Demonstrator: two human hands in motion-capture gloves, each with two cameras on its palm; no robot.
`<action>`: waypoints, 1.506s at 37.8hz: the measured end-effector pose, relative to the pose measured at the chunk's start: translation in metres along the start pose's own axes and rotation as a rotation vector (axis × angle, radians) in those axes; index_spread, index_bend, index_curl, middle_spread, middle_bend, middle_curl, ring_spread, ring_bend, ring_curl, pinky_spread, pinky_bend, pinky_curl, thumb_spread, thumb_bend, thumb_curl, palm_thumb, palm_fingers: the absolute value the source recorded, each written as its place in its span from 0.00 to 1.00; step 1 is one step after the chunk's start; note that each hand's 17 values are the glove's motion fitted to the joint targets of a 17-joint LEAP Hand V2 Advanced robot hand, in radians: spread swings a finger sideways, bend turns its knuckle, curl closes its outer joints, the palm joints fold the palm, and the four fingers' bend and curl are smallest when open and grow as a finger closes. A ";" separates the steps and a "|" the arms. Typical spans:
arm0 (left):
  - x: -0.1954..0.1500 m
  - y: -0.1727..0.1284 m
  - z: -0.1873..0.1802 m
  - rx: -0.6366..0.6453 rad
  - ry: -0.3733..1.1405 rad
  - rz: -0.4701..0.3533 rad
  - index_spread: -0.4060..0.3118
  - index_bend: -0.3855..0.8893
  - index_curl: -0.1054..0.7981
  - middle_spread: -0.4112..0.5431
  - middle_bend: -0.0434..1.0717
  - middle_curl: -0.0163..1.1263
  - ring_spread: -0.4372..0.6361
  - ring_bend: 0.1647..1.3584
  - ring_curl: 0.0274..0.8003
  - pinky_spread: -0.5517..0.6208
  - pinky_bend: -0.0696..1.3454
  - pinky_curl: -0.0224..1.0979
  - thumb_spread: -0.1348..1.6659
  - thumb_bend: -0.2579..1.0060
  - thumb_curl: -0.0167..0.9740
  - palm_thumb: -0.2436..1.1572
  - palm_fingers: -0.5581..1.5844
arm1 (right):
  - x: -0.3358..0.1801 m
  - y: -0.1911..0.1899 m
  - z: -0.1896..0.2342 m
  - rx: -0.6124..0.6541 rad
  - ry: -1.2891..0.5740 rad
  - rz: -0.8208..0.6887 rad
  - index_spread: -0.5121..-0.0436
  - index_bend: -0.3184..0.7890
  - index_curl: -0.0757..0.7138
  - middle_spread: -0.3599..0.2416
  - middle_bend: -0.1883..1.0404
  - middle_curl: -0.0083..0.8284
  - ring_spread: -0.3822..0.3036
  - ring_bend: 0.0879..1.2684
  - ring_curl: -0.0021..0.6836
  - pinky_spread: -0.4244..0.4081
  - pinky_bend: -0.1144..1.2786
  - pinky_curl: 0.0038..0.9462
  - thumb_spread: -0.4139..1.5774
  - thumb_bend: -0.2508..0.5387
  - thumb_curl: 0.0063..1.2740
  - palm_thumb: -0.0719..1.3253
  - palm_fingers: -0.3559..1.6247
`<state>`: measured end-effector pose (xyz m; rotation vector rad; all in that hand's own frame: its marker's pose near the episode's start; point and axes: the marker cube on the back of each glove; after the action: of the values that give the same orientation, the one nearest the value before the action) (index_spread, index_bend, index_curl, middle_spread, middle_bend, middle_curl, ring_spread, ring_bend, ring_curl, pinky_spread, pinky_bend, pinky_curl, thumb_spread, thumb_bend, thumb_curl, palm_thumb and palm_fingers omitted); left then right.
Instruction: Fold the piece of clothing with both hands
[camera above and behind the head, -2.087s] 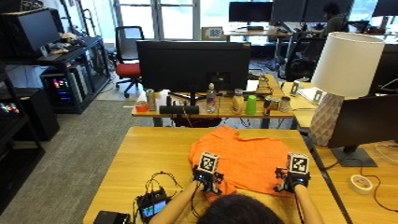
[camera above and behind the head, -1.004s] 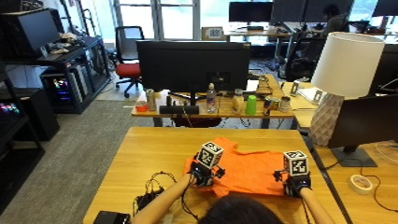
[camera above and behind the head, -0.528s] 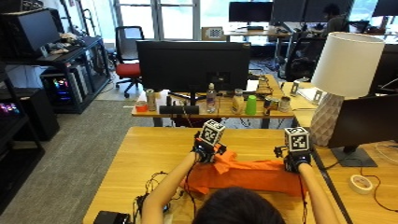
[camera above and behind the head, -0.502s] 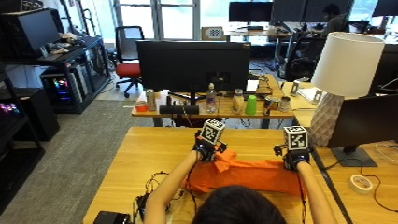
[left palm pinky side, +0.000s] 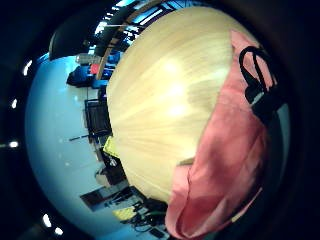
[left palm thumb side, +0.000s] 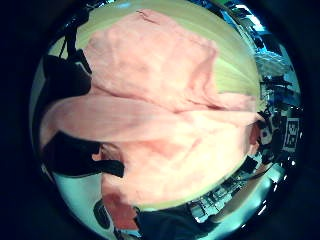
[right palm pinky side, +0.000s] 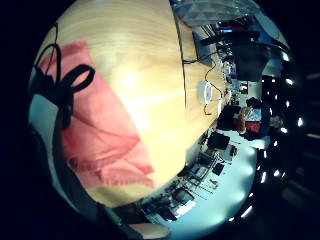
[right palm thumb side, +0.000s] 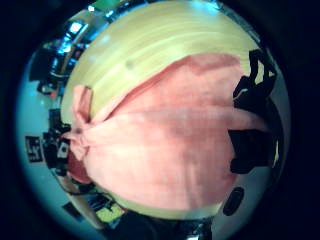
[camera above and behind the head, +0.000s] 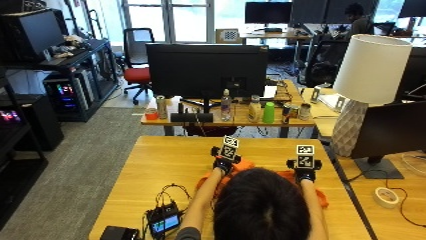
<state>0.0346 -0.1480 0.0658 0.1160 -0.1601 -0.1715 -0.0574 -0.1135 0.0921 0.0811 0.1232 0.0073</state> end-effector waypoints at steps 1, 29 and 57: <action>0.008 -0.007 0.006 0.008 -0.029 0.006 0.13 0.45 0.63 0.08 0.36 0.46 0.07 0.28 0.50 0.15 0.29 0.35 0.76 0.21 0.31 0.68 0.83 | 0.005 -0.007 0.012 0.048 0.025 0.011 0.52 0.44 0.59 0.30 0.45 0.59 0.23 0.52 0.67 0.12 0.54 0.44 0.67 0.30 0.26 0.87 0.85; 0.025 0.082 -0.058 0.233 0.231 0.127 0.44 0.37 0.46 0.51 0.13 0.27 0.45 0.36 0.51 0.54 0.41 0.40 0.72 0.17 0.21 0.32 0.35 | 0.101 0.007 0.050 -0.239 -0.048 0.122 0.27 0.33 0.37 0.42 0.26 0.48 0.43 0.32 0.61 0.53 0.57 0.45 0.77 0.23 0.18 0.55 0.34; 0.062 0.093 0.086 -0.254 0.162 0.163 0.41 0.39 0.39 0.65 0.21 0.24 0.76 0.40 0.42 0.85 0.46 0.35 0.63 0.15 0.20 0.12 0.23 | 0.076 0.098 0.085 -0.305 -0.129 0.260 0.31 0.40 0.32 0.59 0.29 0.40 0.54 0.46 0.58 0.51 0.66 0.40 0.80 0.35 0.19 0.53 0.41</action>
<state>0.0951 -0.0768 0.1713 -0.1362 0.0150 -0.0184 0.0284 -0.0221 0.1752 -0.2076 -0.0188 0.2792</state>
